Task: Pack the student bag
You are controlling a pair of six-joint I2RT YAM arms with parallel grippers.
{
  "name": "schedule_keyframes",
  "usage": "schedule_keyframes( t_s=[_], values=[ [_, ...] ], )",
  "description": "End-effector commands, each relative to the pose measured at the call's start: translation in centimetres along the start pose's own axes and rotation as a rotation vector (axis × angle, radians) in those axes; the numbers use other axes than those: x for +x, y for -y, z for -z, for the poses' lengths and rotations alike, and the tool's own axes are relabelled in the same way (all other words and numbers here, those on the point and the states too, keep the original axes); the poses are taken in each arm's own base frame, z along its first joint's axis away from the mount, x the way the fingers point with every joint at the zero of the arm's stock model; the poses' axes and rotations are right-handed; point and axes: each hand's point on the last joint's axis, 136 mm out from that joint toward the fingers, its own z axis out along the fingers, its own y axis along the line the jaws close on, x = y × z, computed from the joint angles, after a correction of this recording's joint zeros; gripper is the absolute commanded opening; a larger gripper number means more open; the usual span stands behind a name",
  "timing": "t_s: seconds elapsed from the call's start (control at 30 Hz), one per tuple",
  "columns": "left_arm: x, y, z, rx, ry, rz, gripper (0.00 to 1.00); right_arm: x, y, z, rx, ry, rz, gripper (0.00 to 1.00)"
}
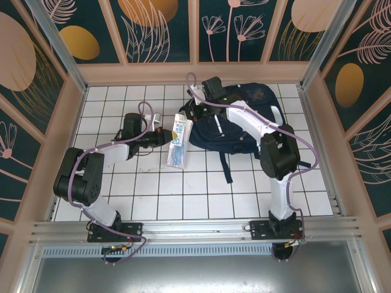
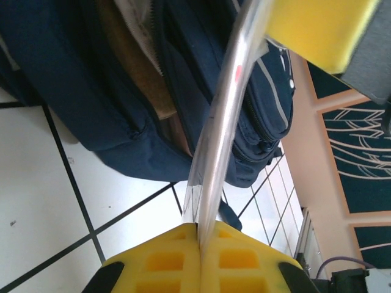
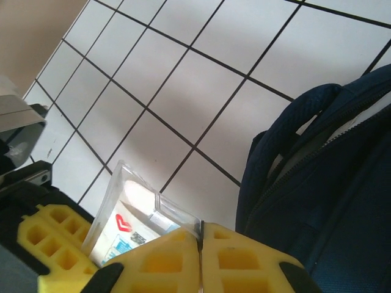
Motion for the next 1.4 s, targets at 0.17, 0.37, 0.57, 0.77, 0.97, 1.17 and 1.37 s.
schedule_keyframes(
  t_s=[0.17, 0.37, 0.57, 0.77, 0.97, 1.17, 1.37],
  values=[
    [-1.4, -0.8, 1.4, -0.122, 0.062, 0.011, 0.0, -2.2, 3.6, 3.7, 0.293, 0.134, -0.023, 0.47],
    [-2.7, 0.1, 2.9, -0.179, 0.134, 0.006, 0.0, -0.7, 7.6, 4.4, 0.52, 0.075, -0.047, 0.47],
    [-3.9, 1.2, 3.7, -0.19, 0.164, -0.007, 0.0, 1.3, 10.0, 3.1, 0.604, 0.008, -0.078, 0.47],
    [-4.5, 2.1, 3.8, -0.166, 0.179, 0.002, 0.0, 2.6, 11.1, 1.6, 0.665, -0.044, -0.063, 0.48],
    [-5.0, 2.6, 3.8, -0.147, 0.191, 0.014, 0.0, 3.4, 11.2, 0.3, 0.706, -0.078, -0.05, 0.38],
    [-5.4, 3.1, 4.0, -0.141, 0.202, 0.014, 0.0, 3.1, 9.5, -0.7, 0.647, -0.064, -0.042, 0.2],
    [-5.5, 3.4, 4.2, -0.142, 0.208, 0.009, 0.0, 3.8, 10.3, -0.8, 0.689, -0.09, -0.058, 0.0]
  ],
)
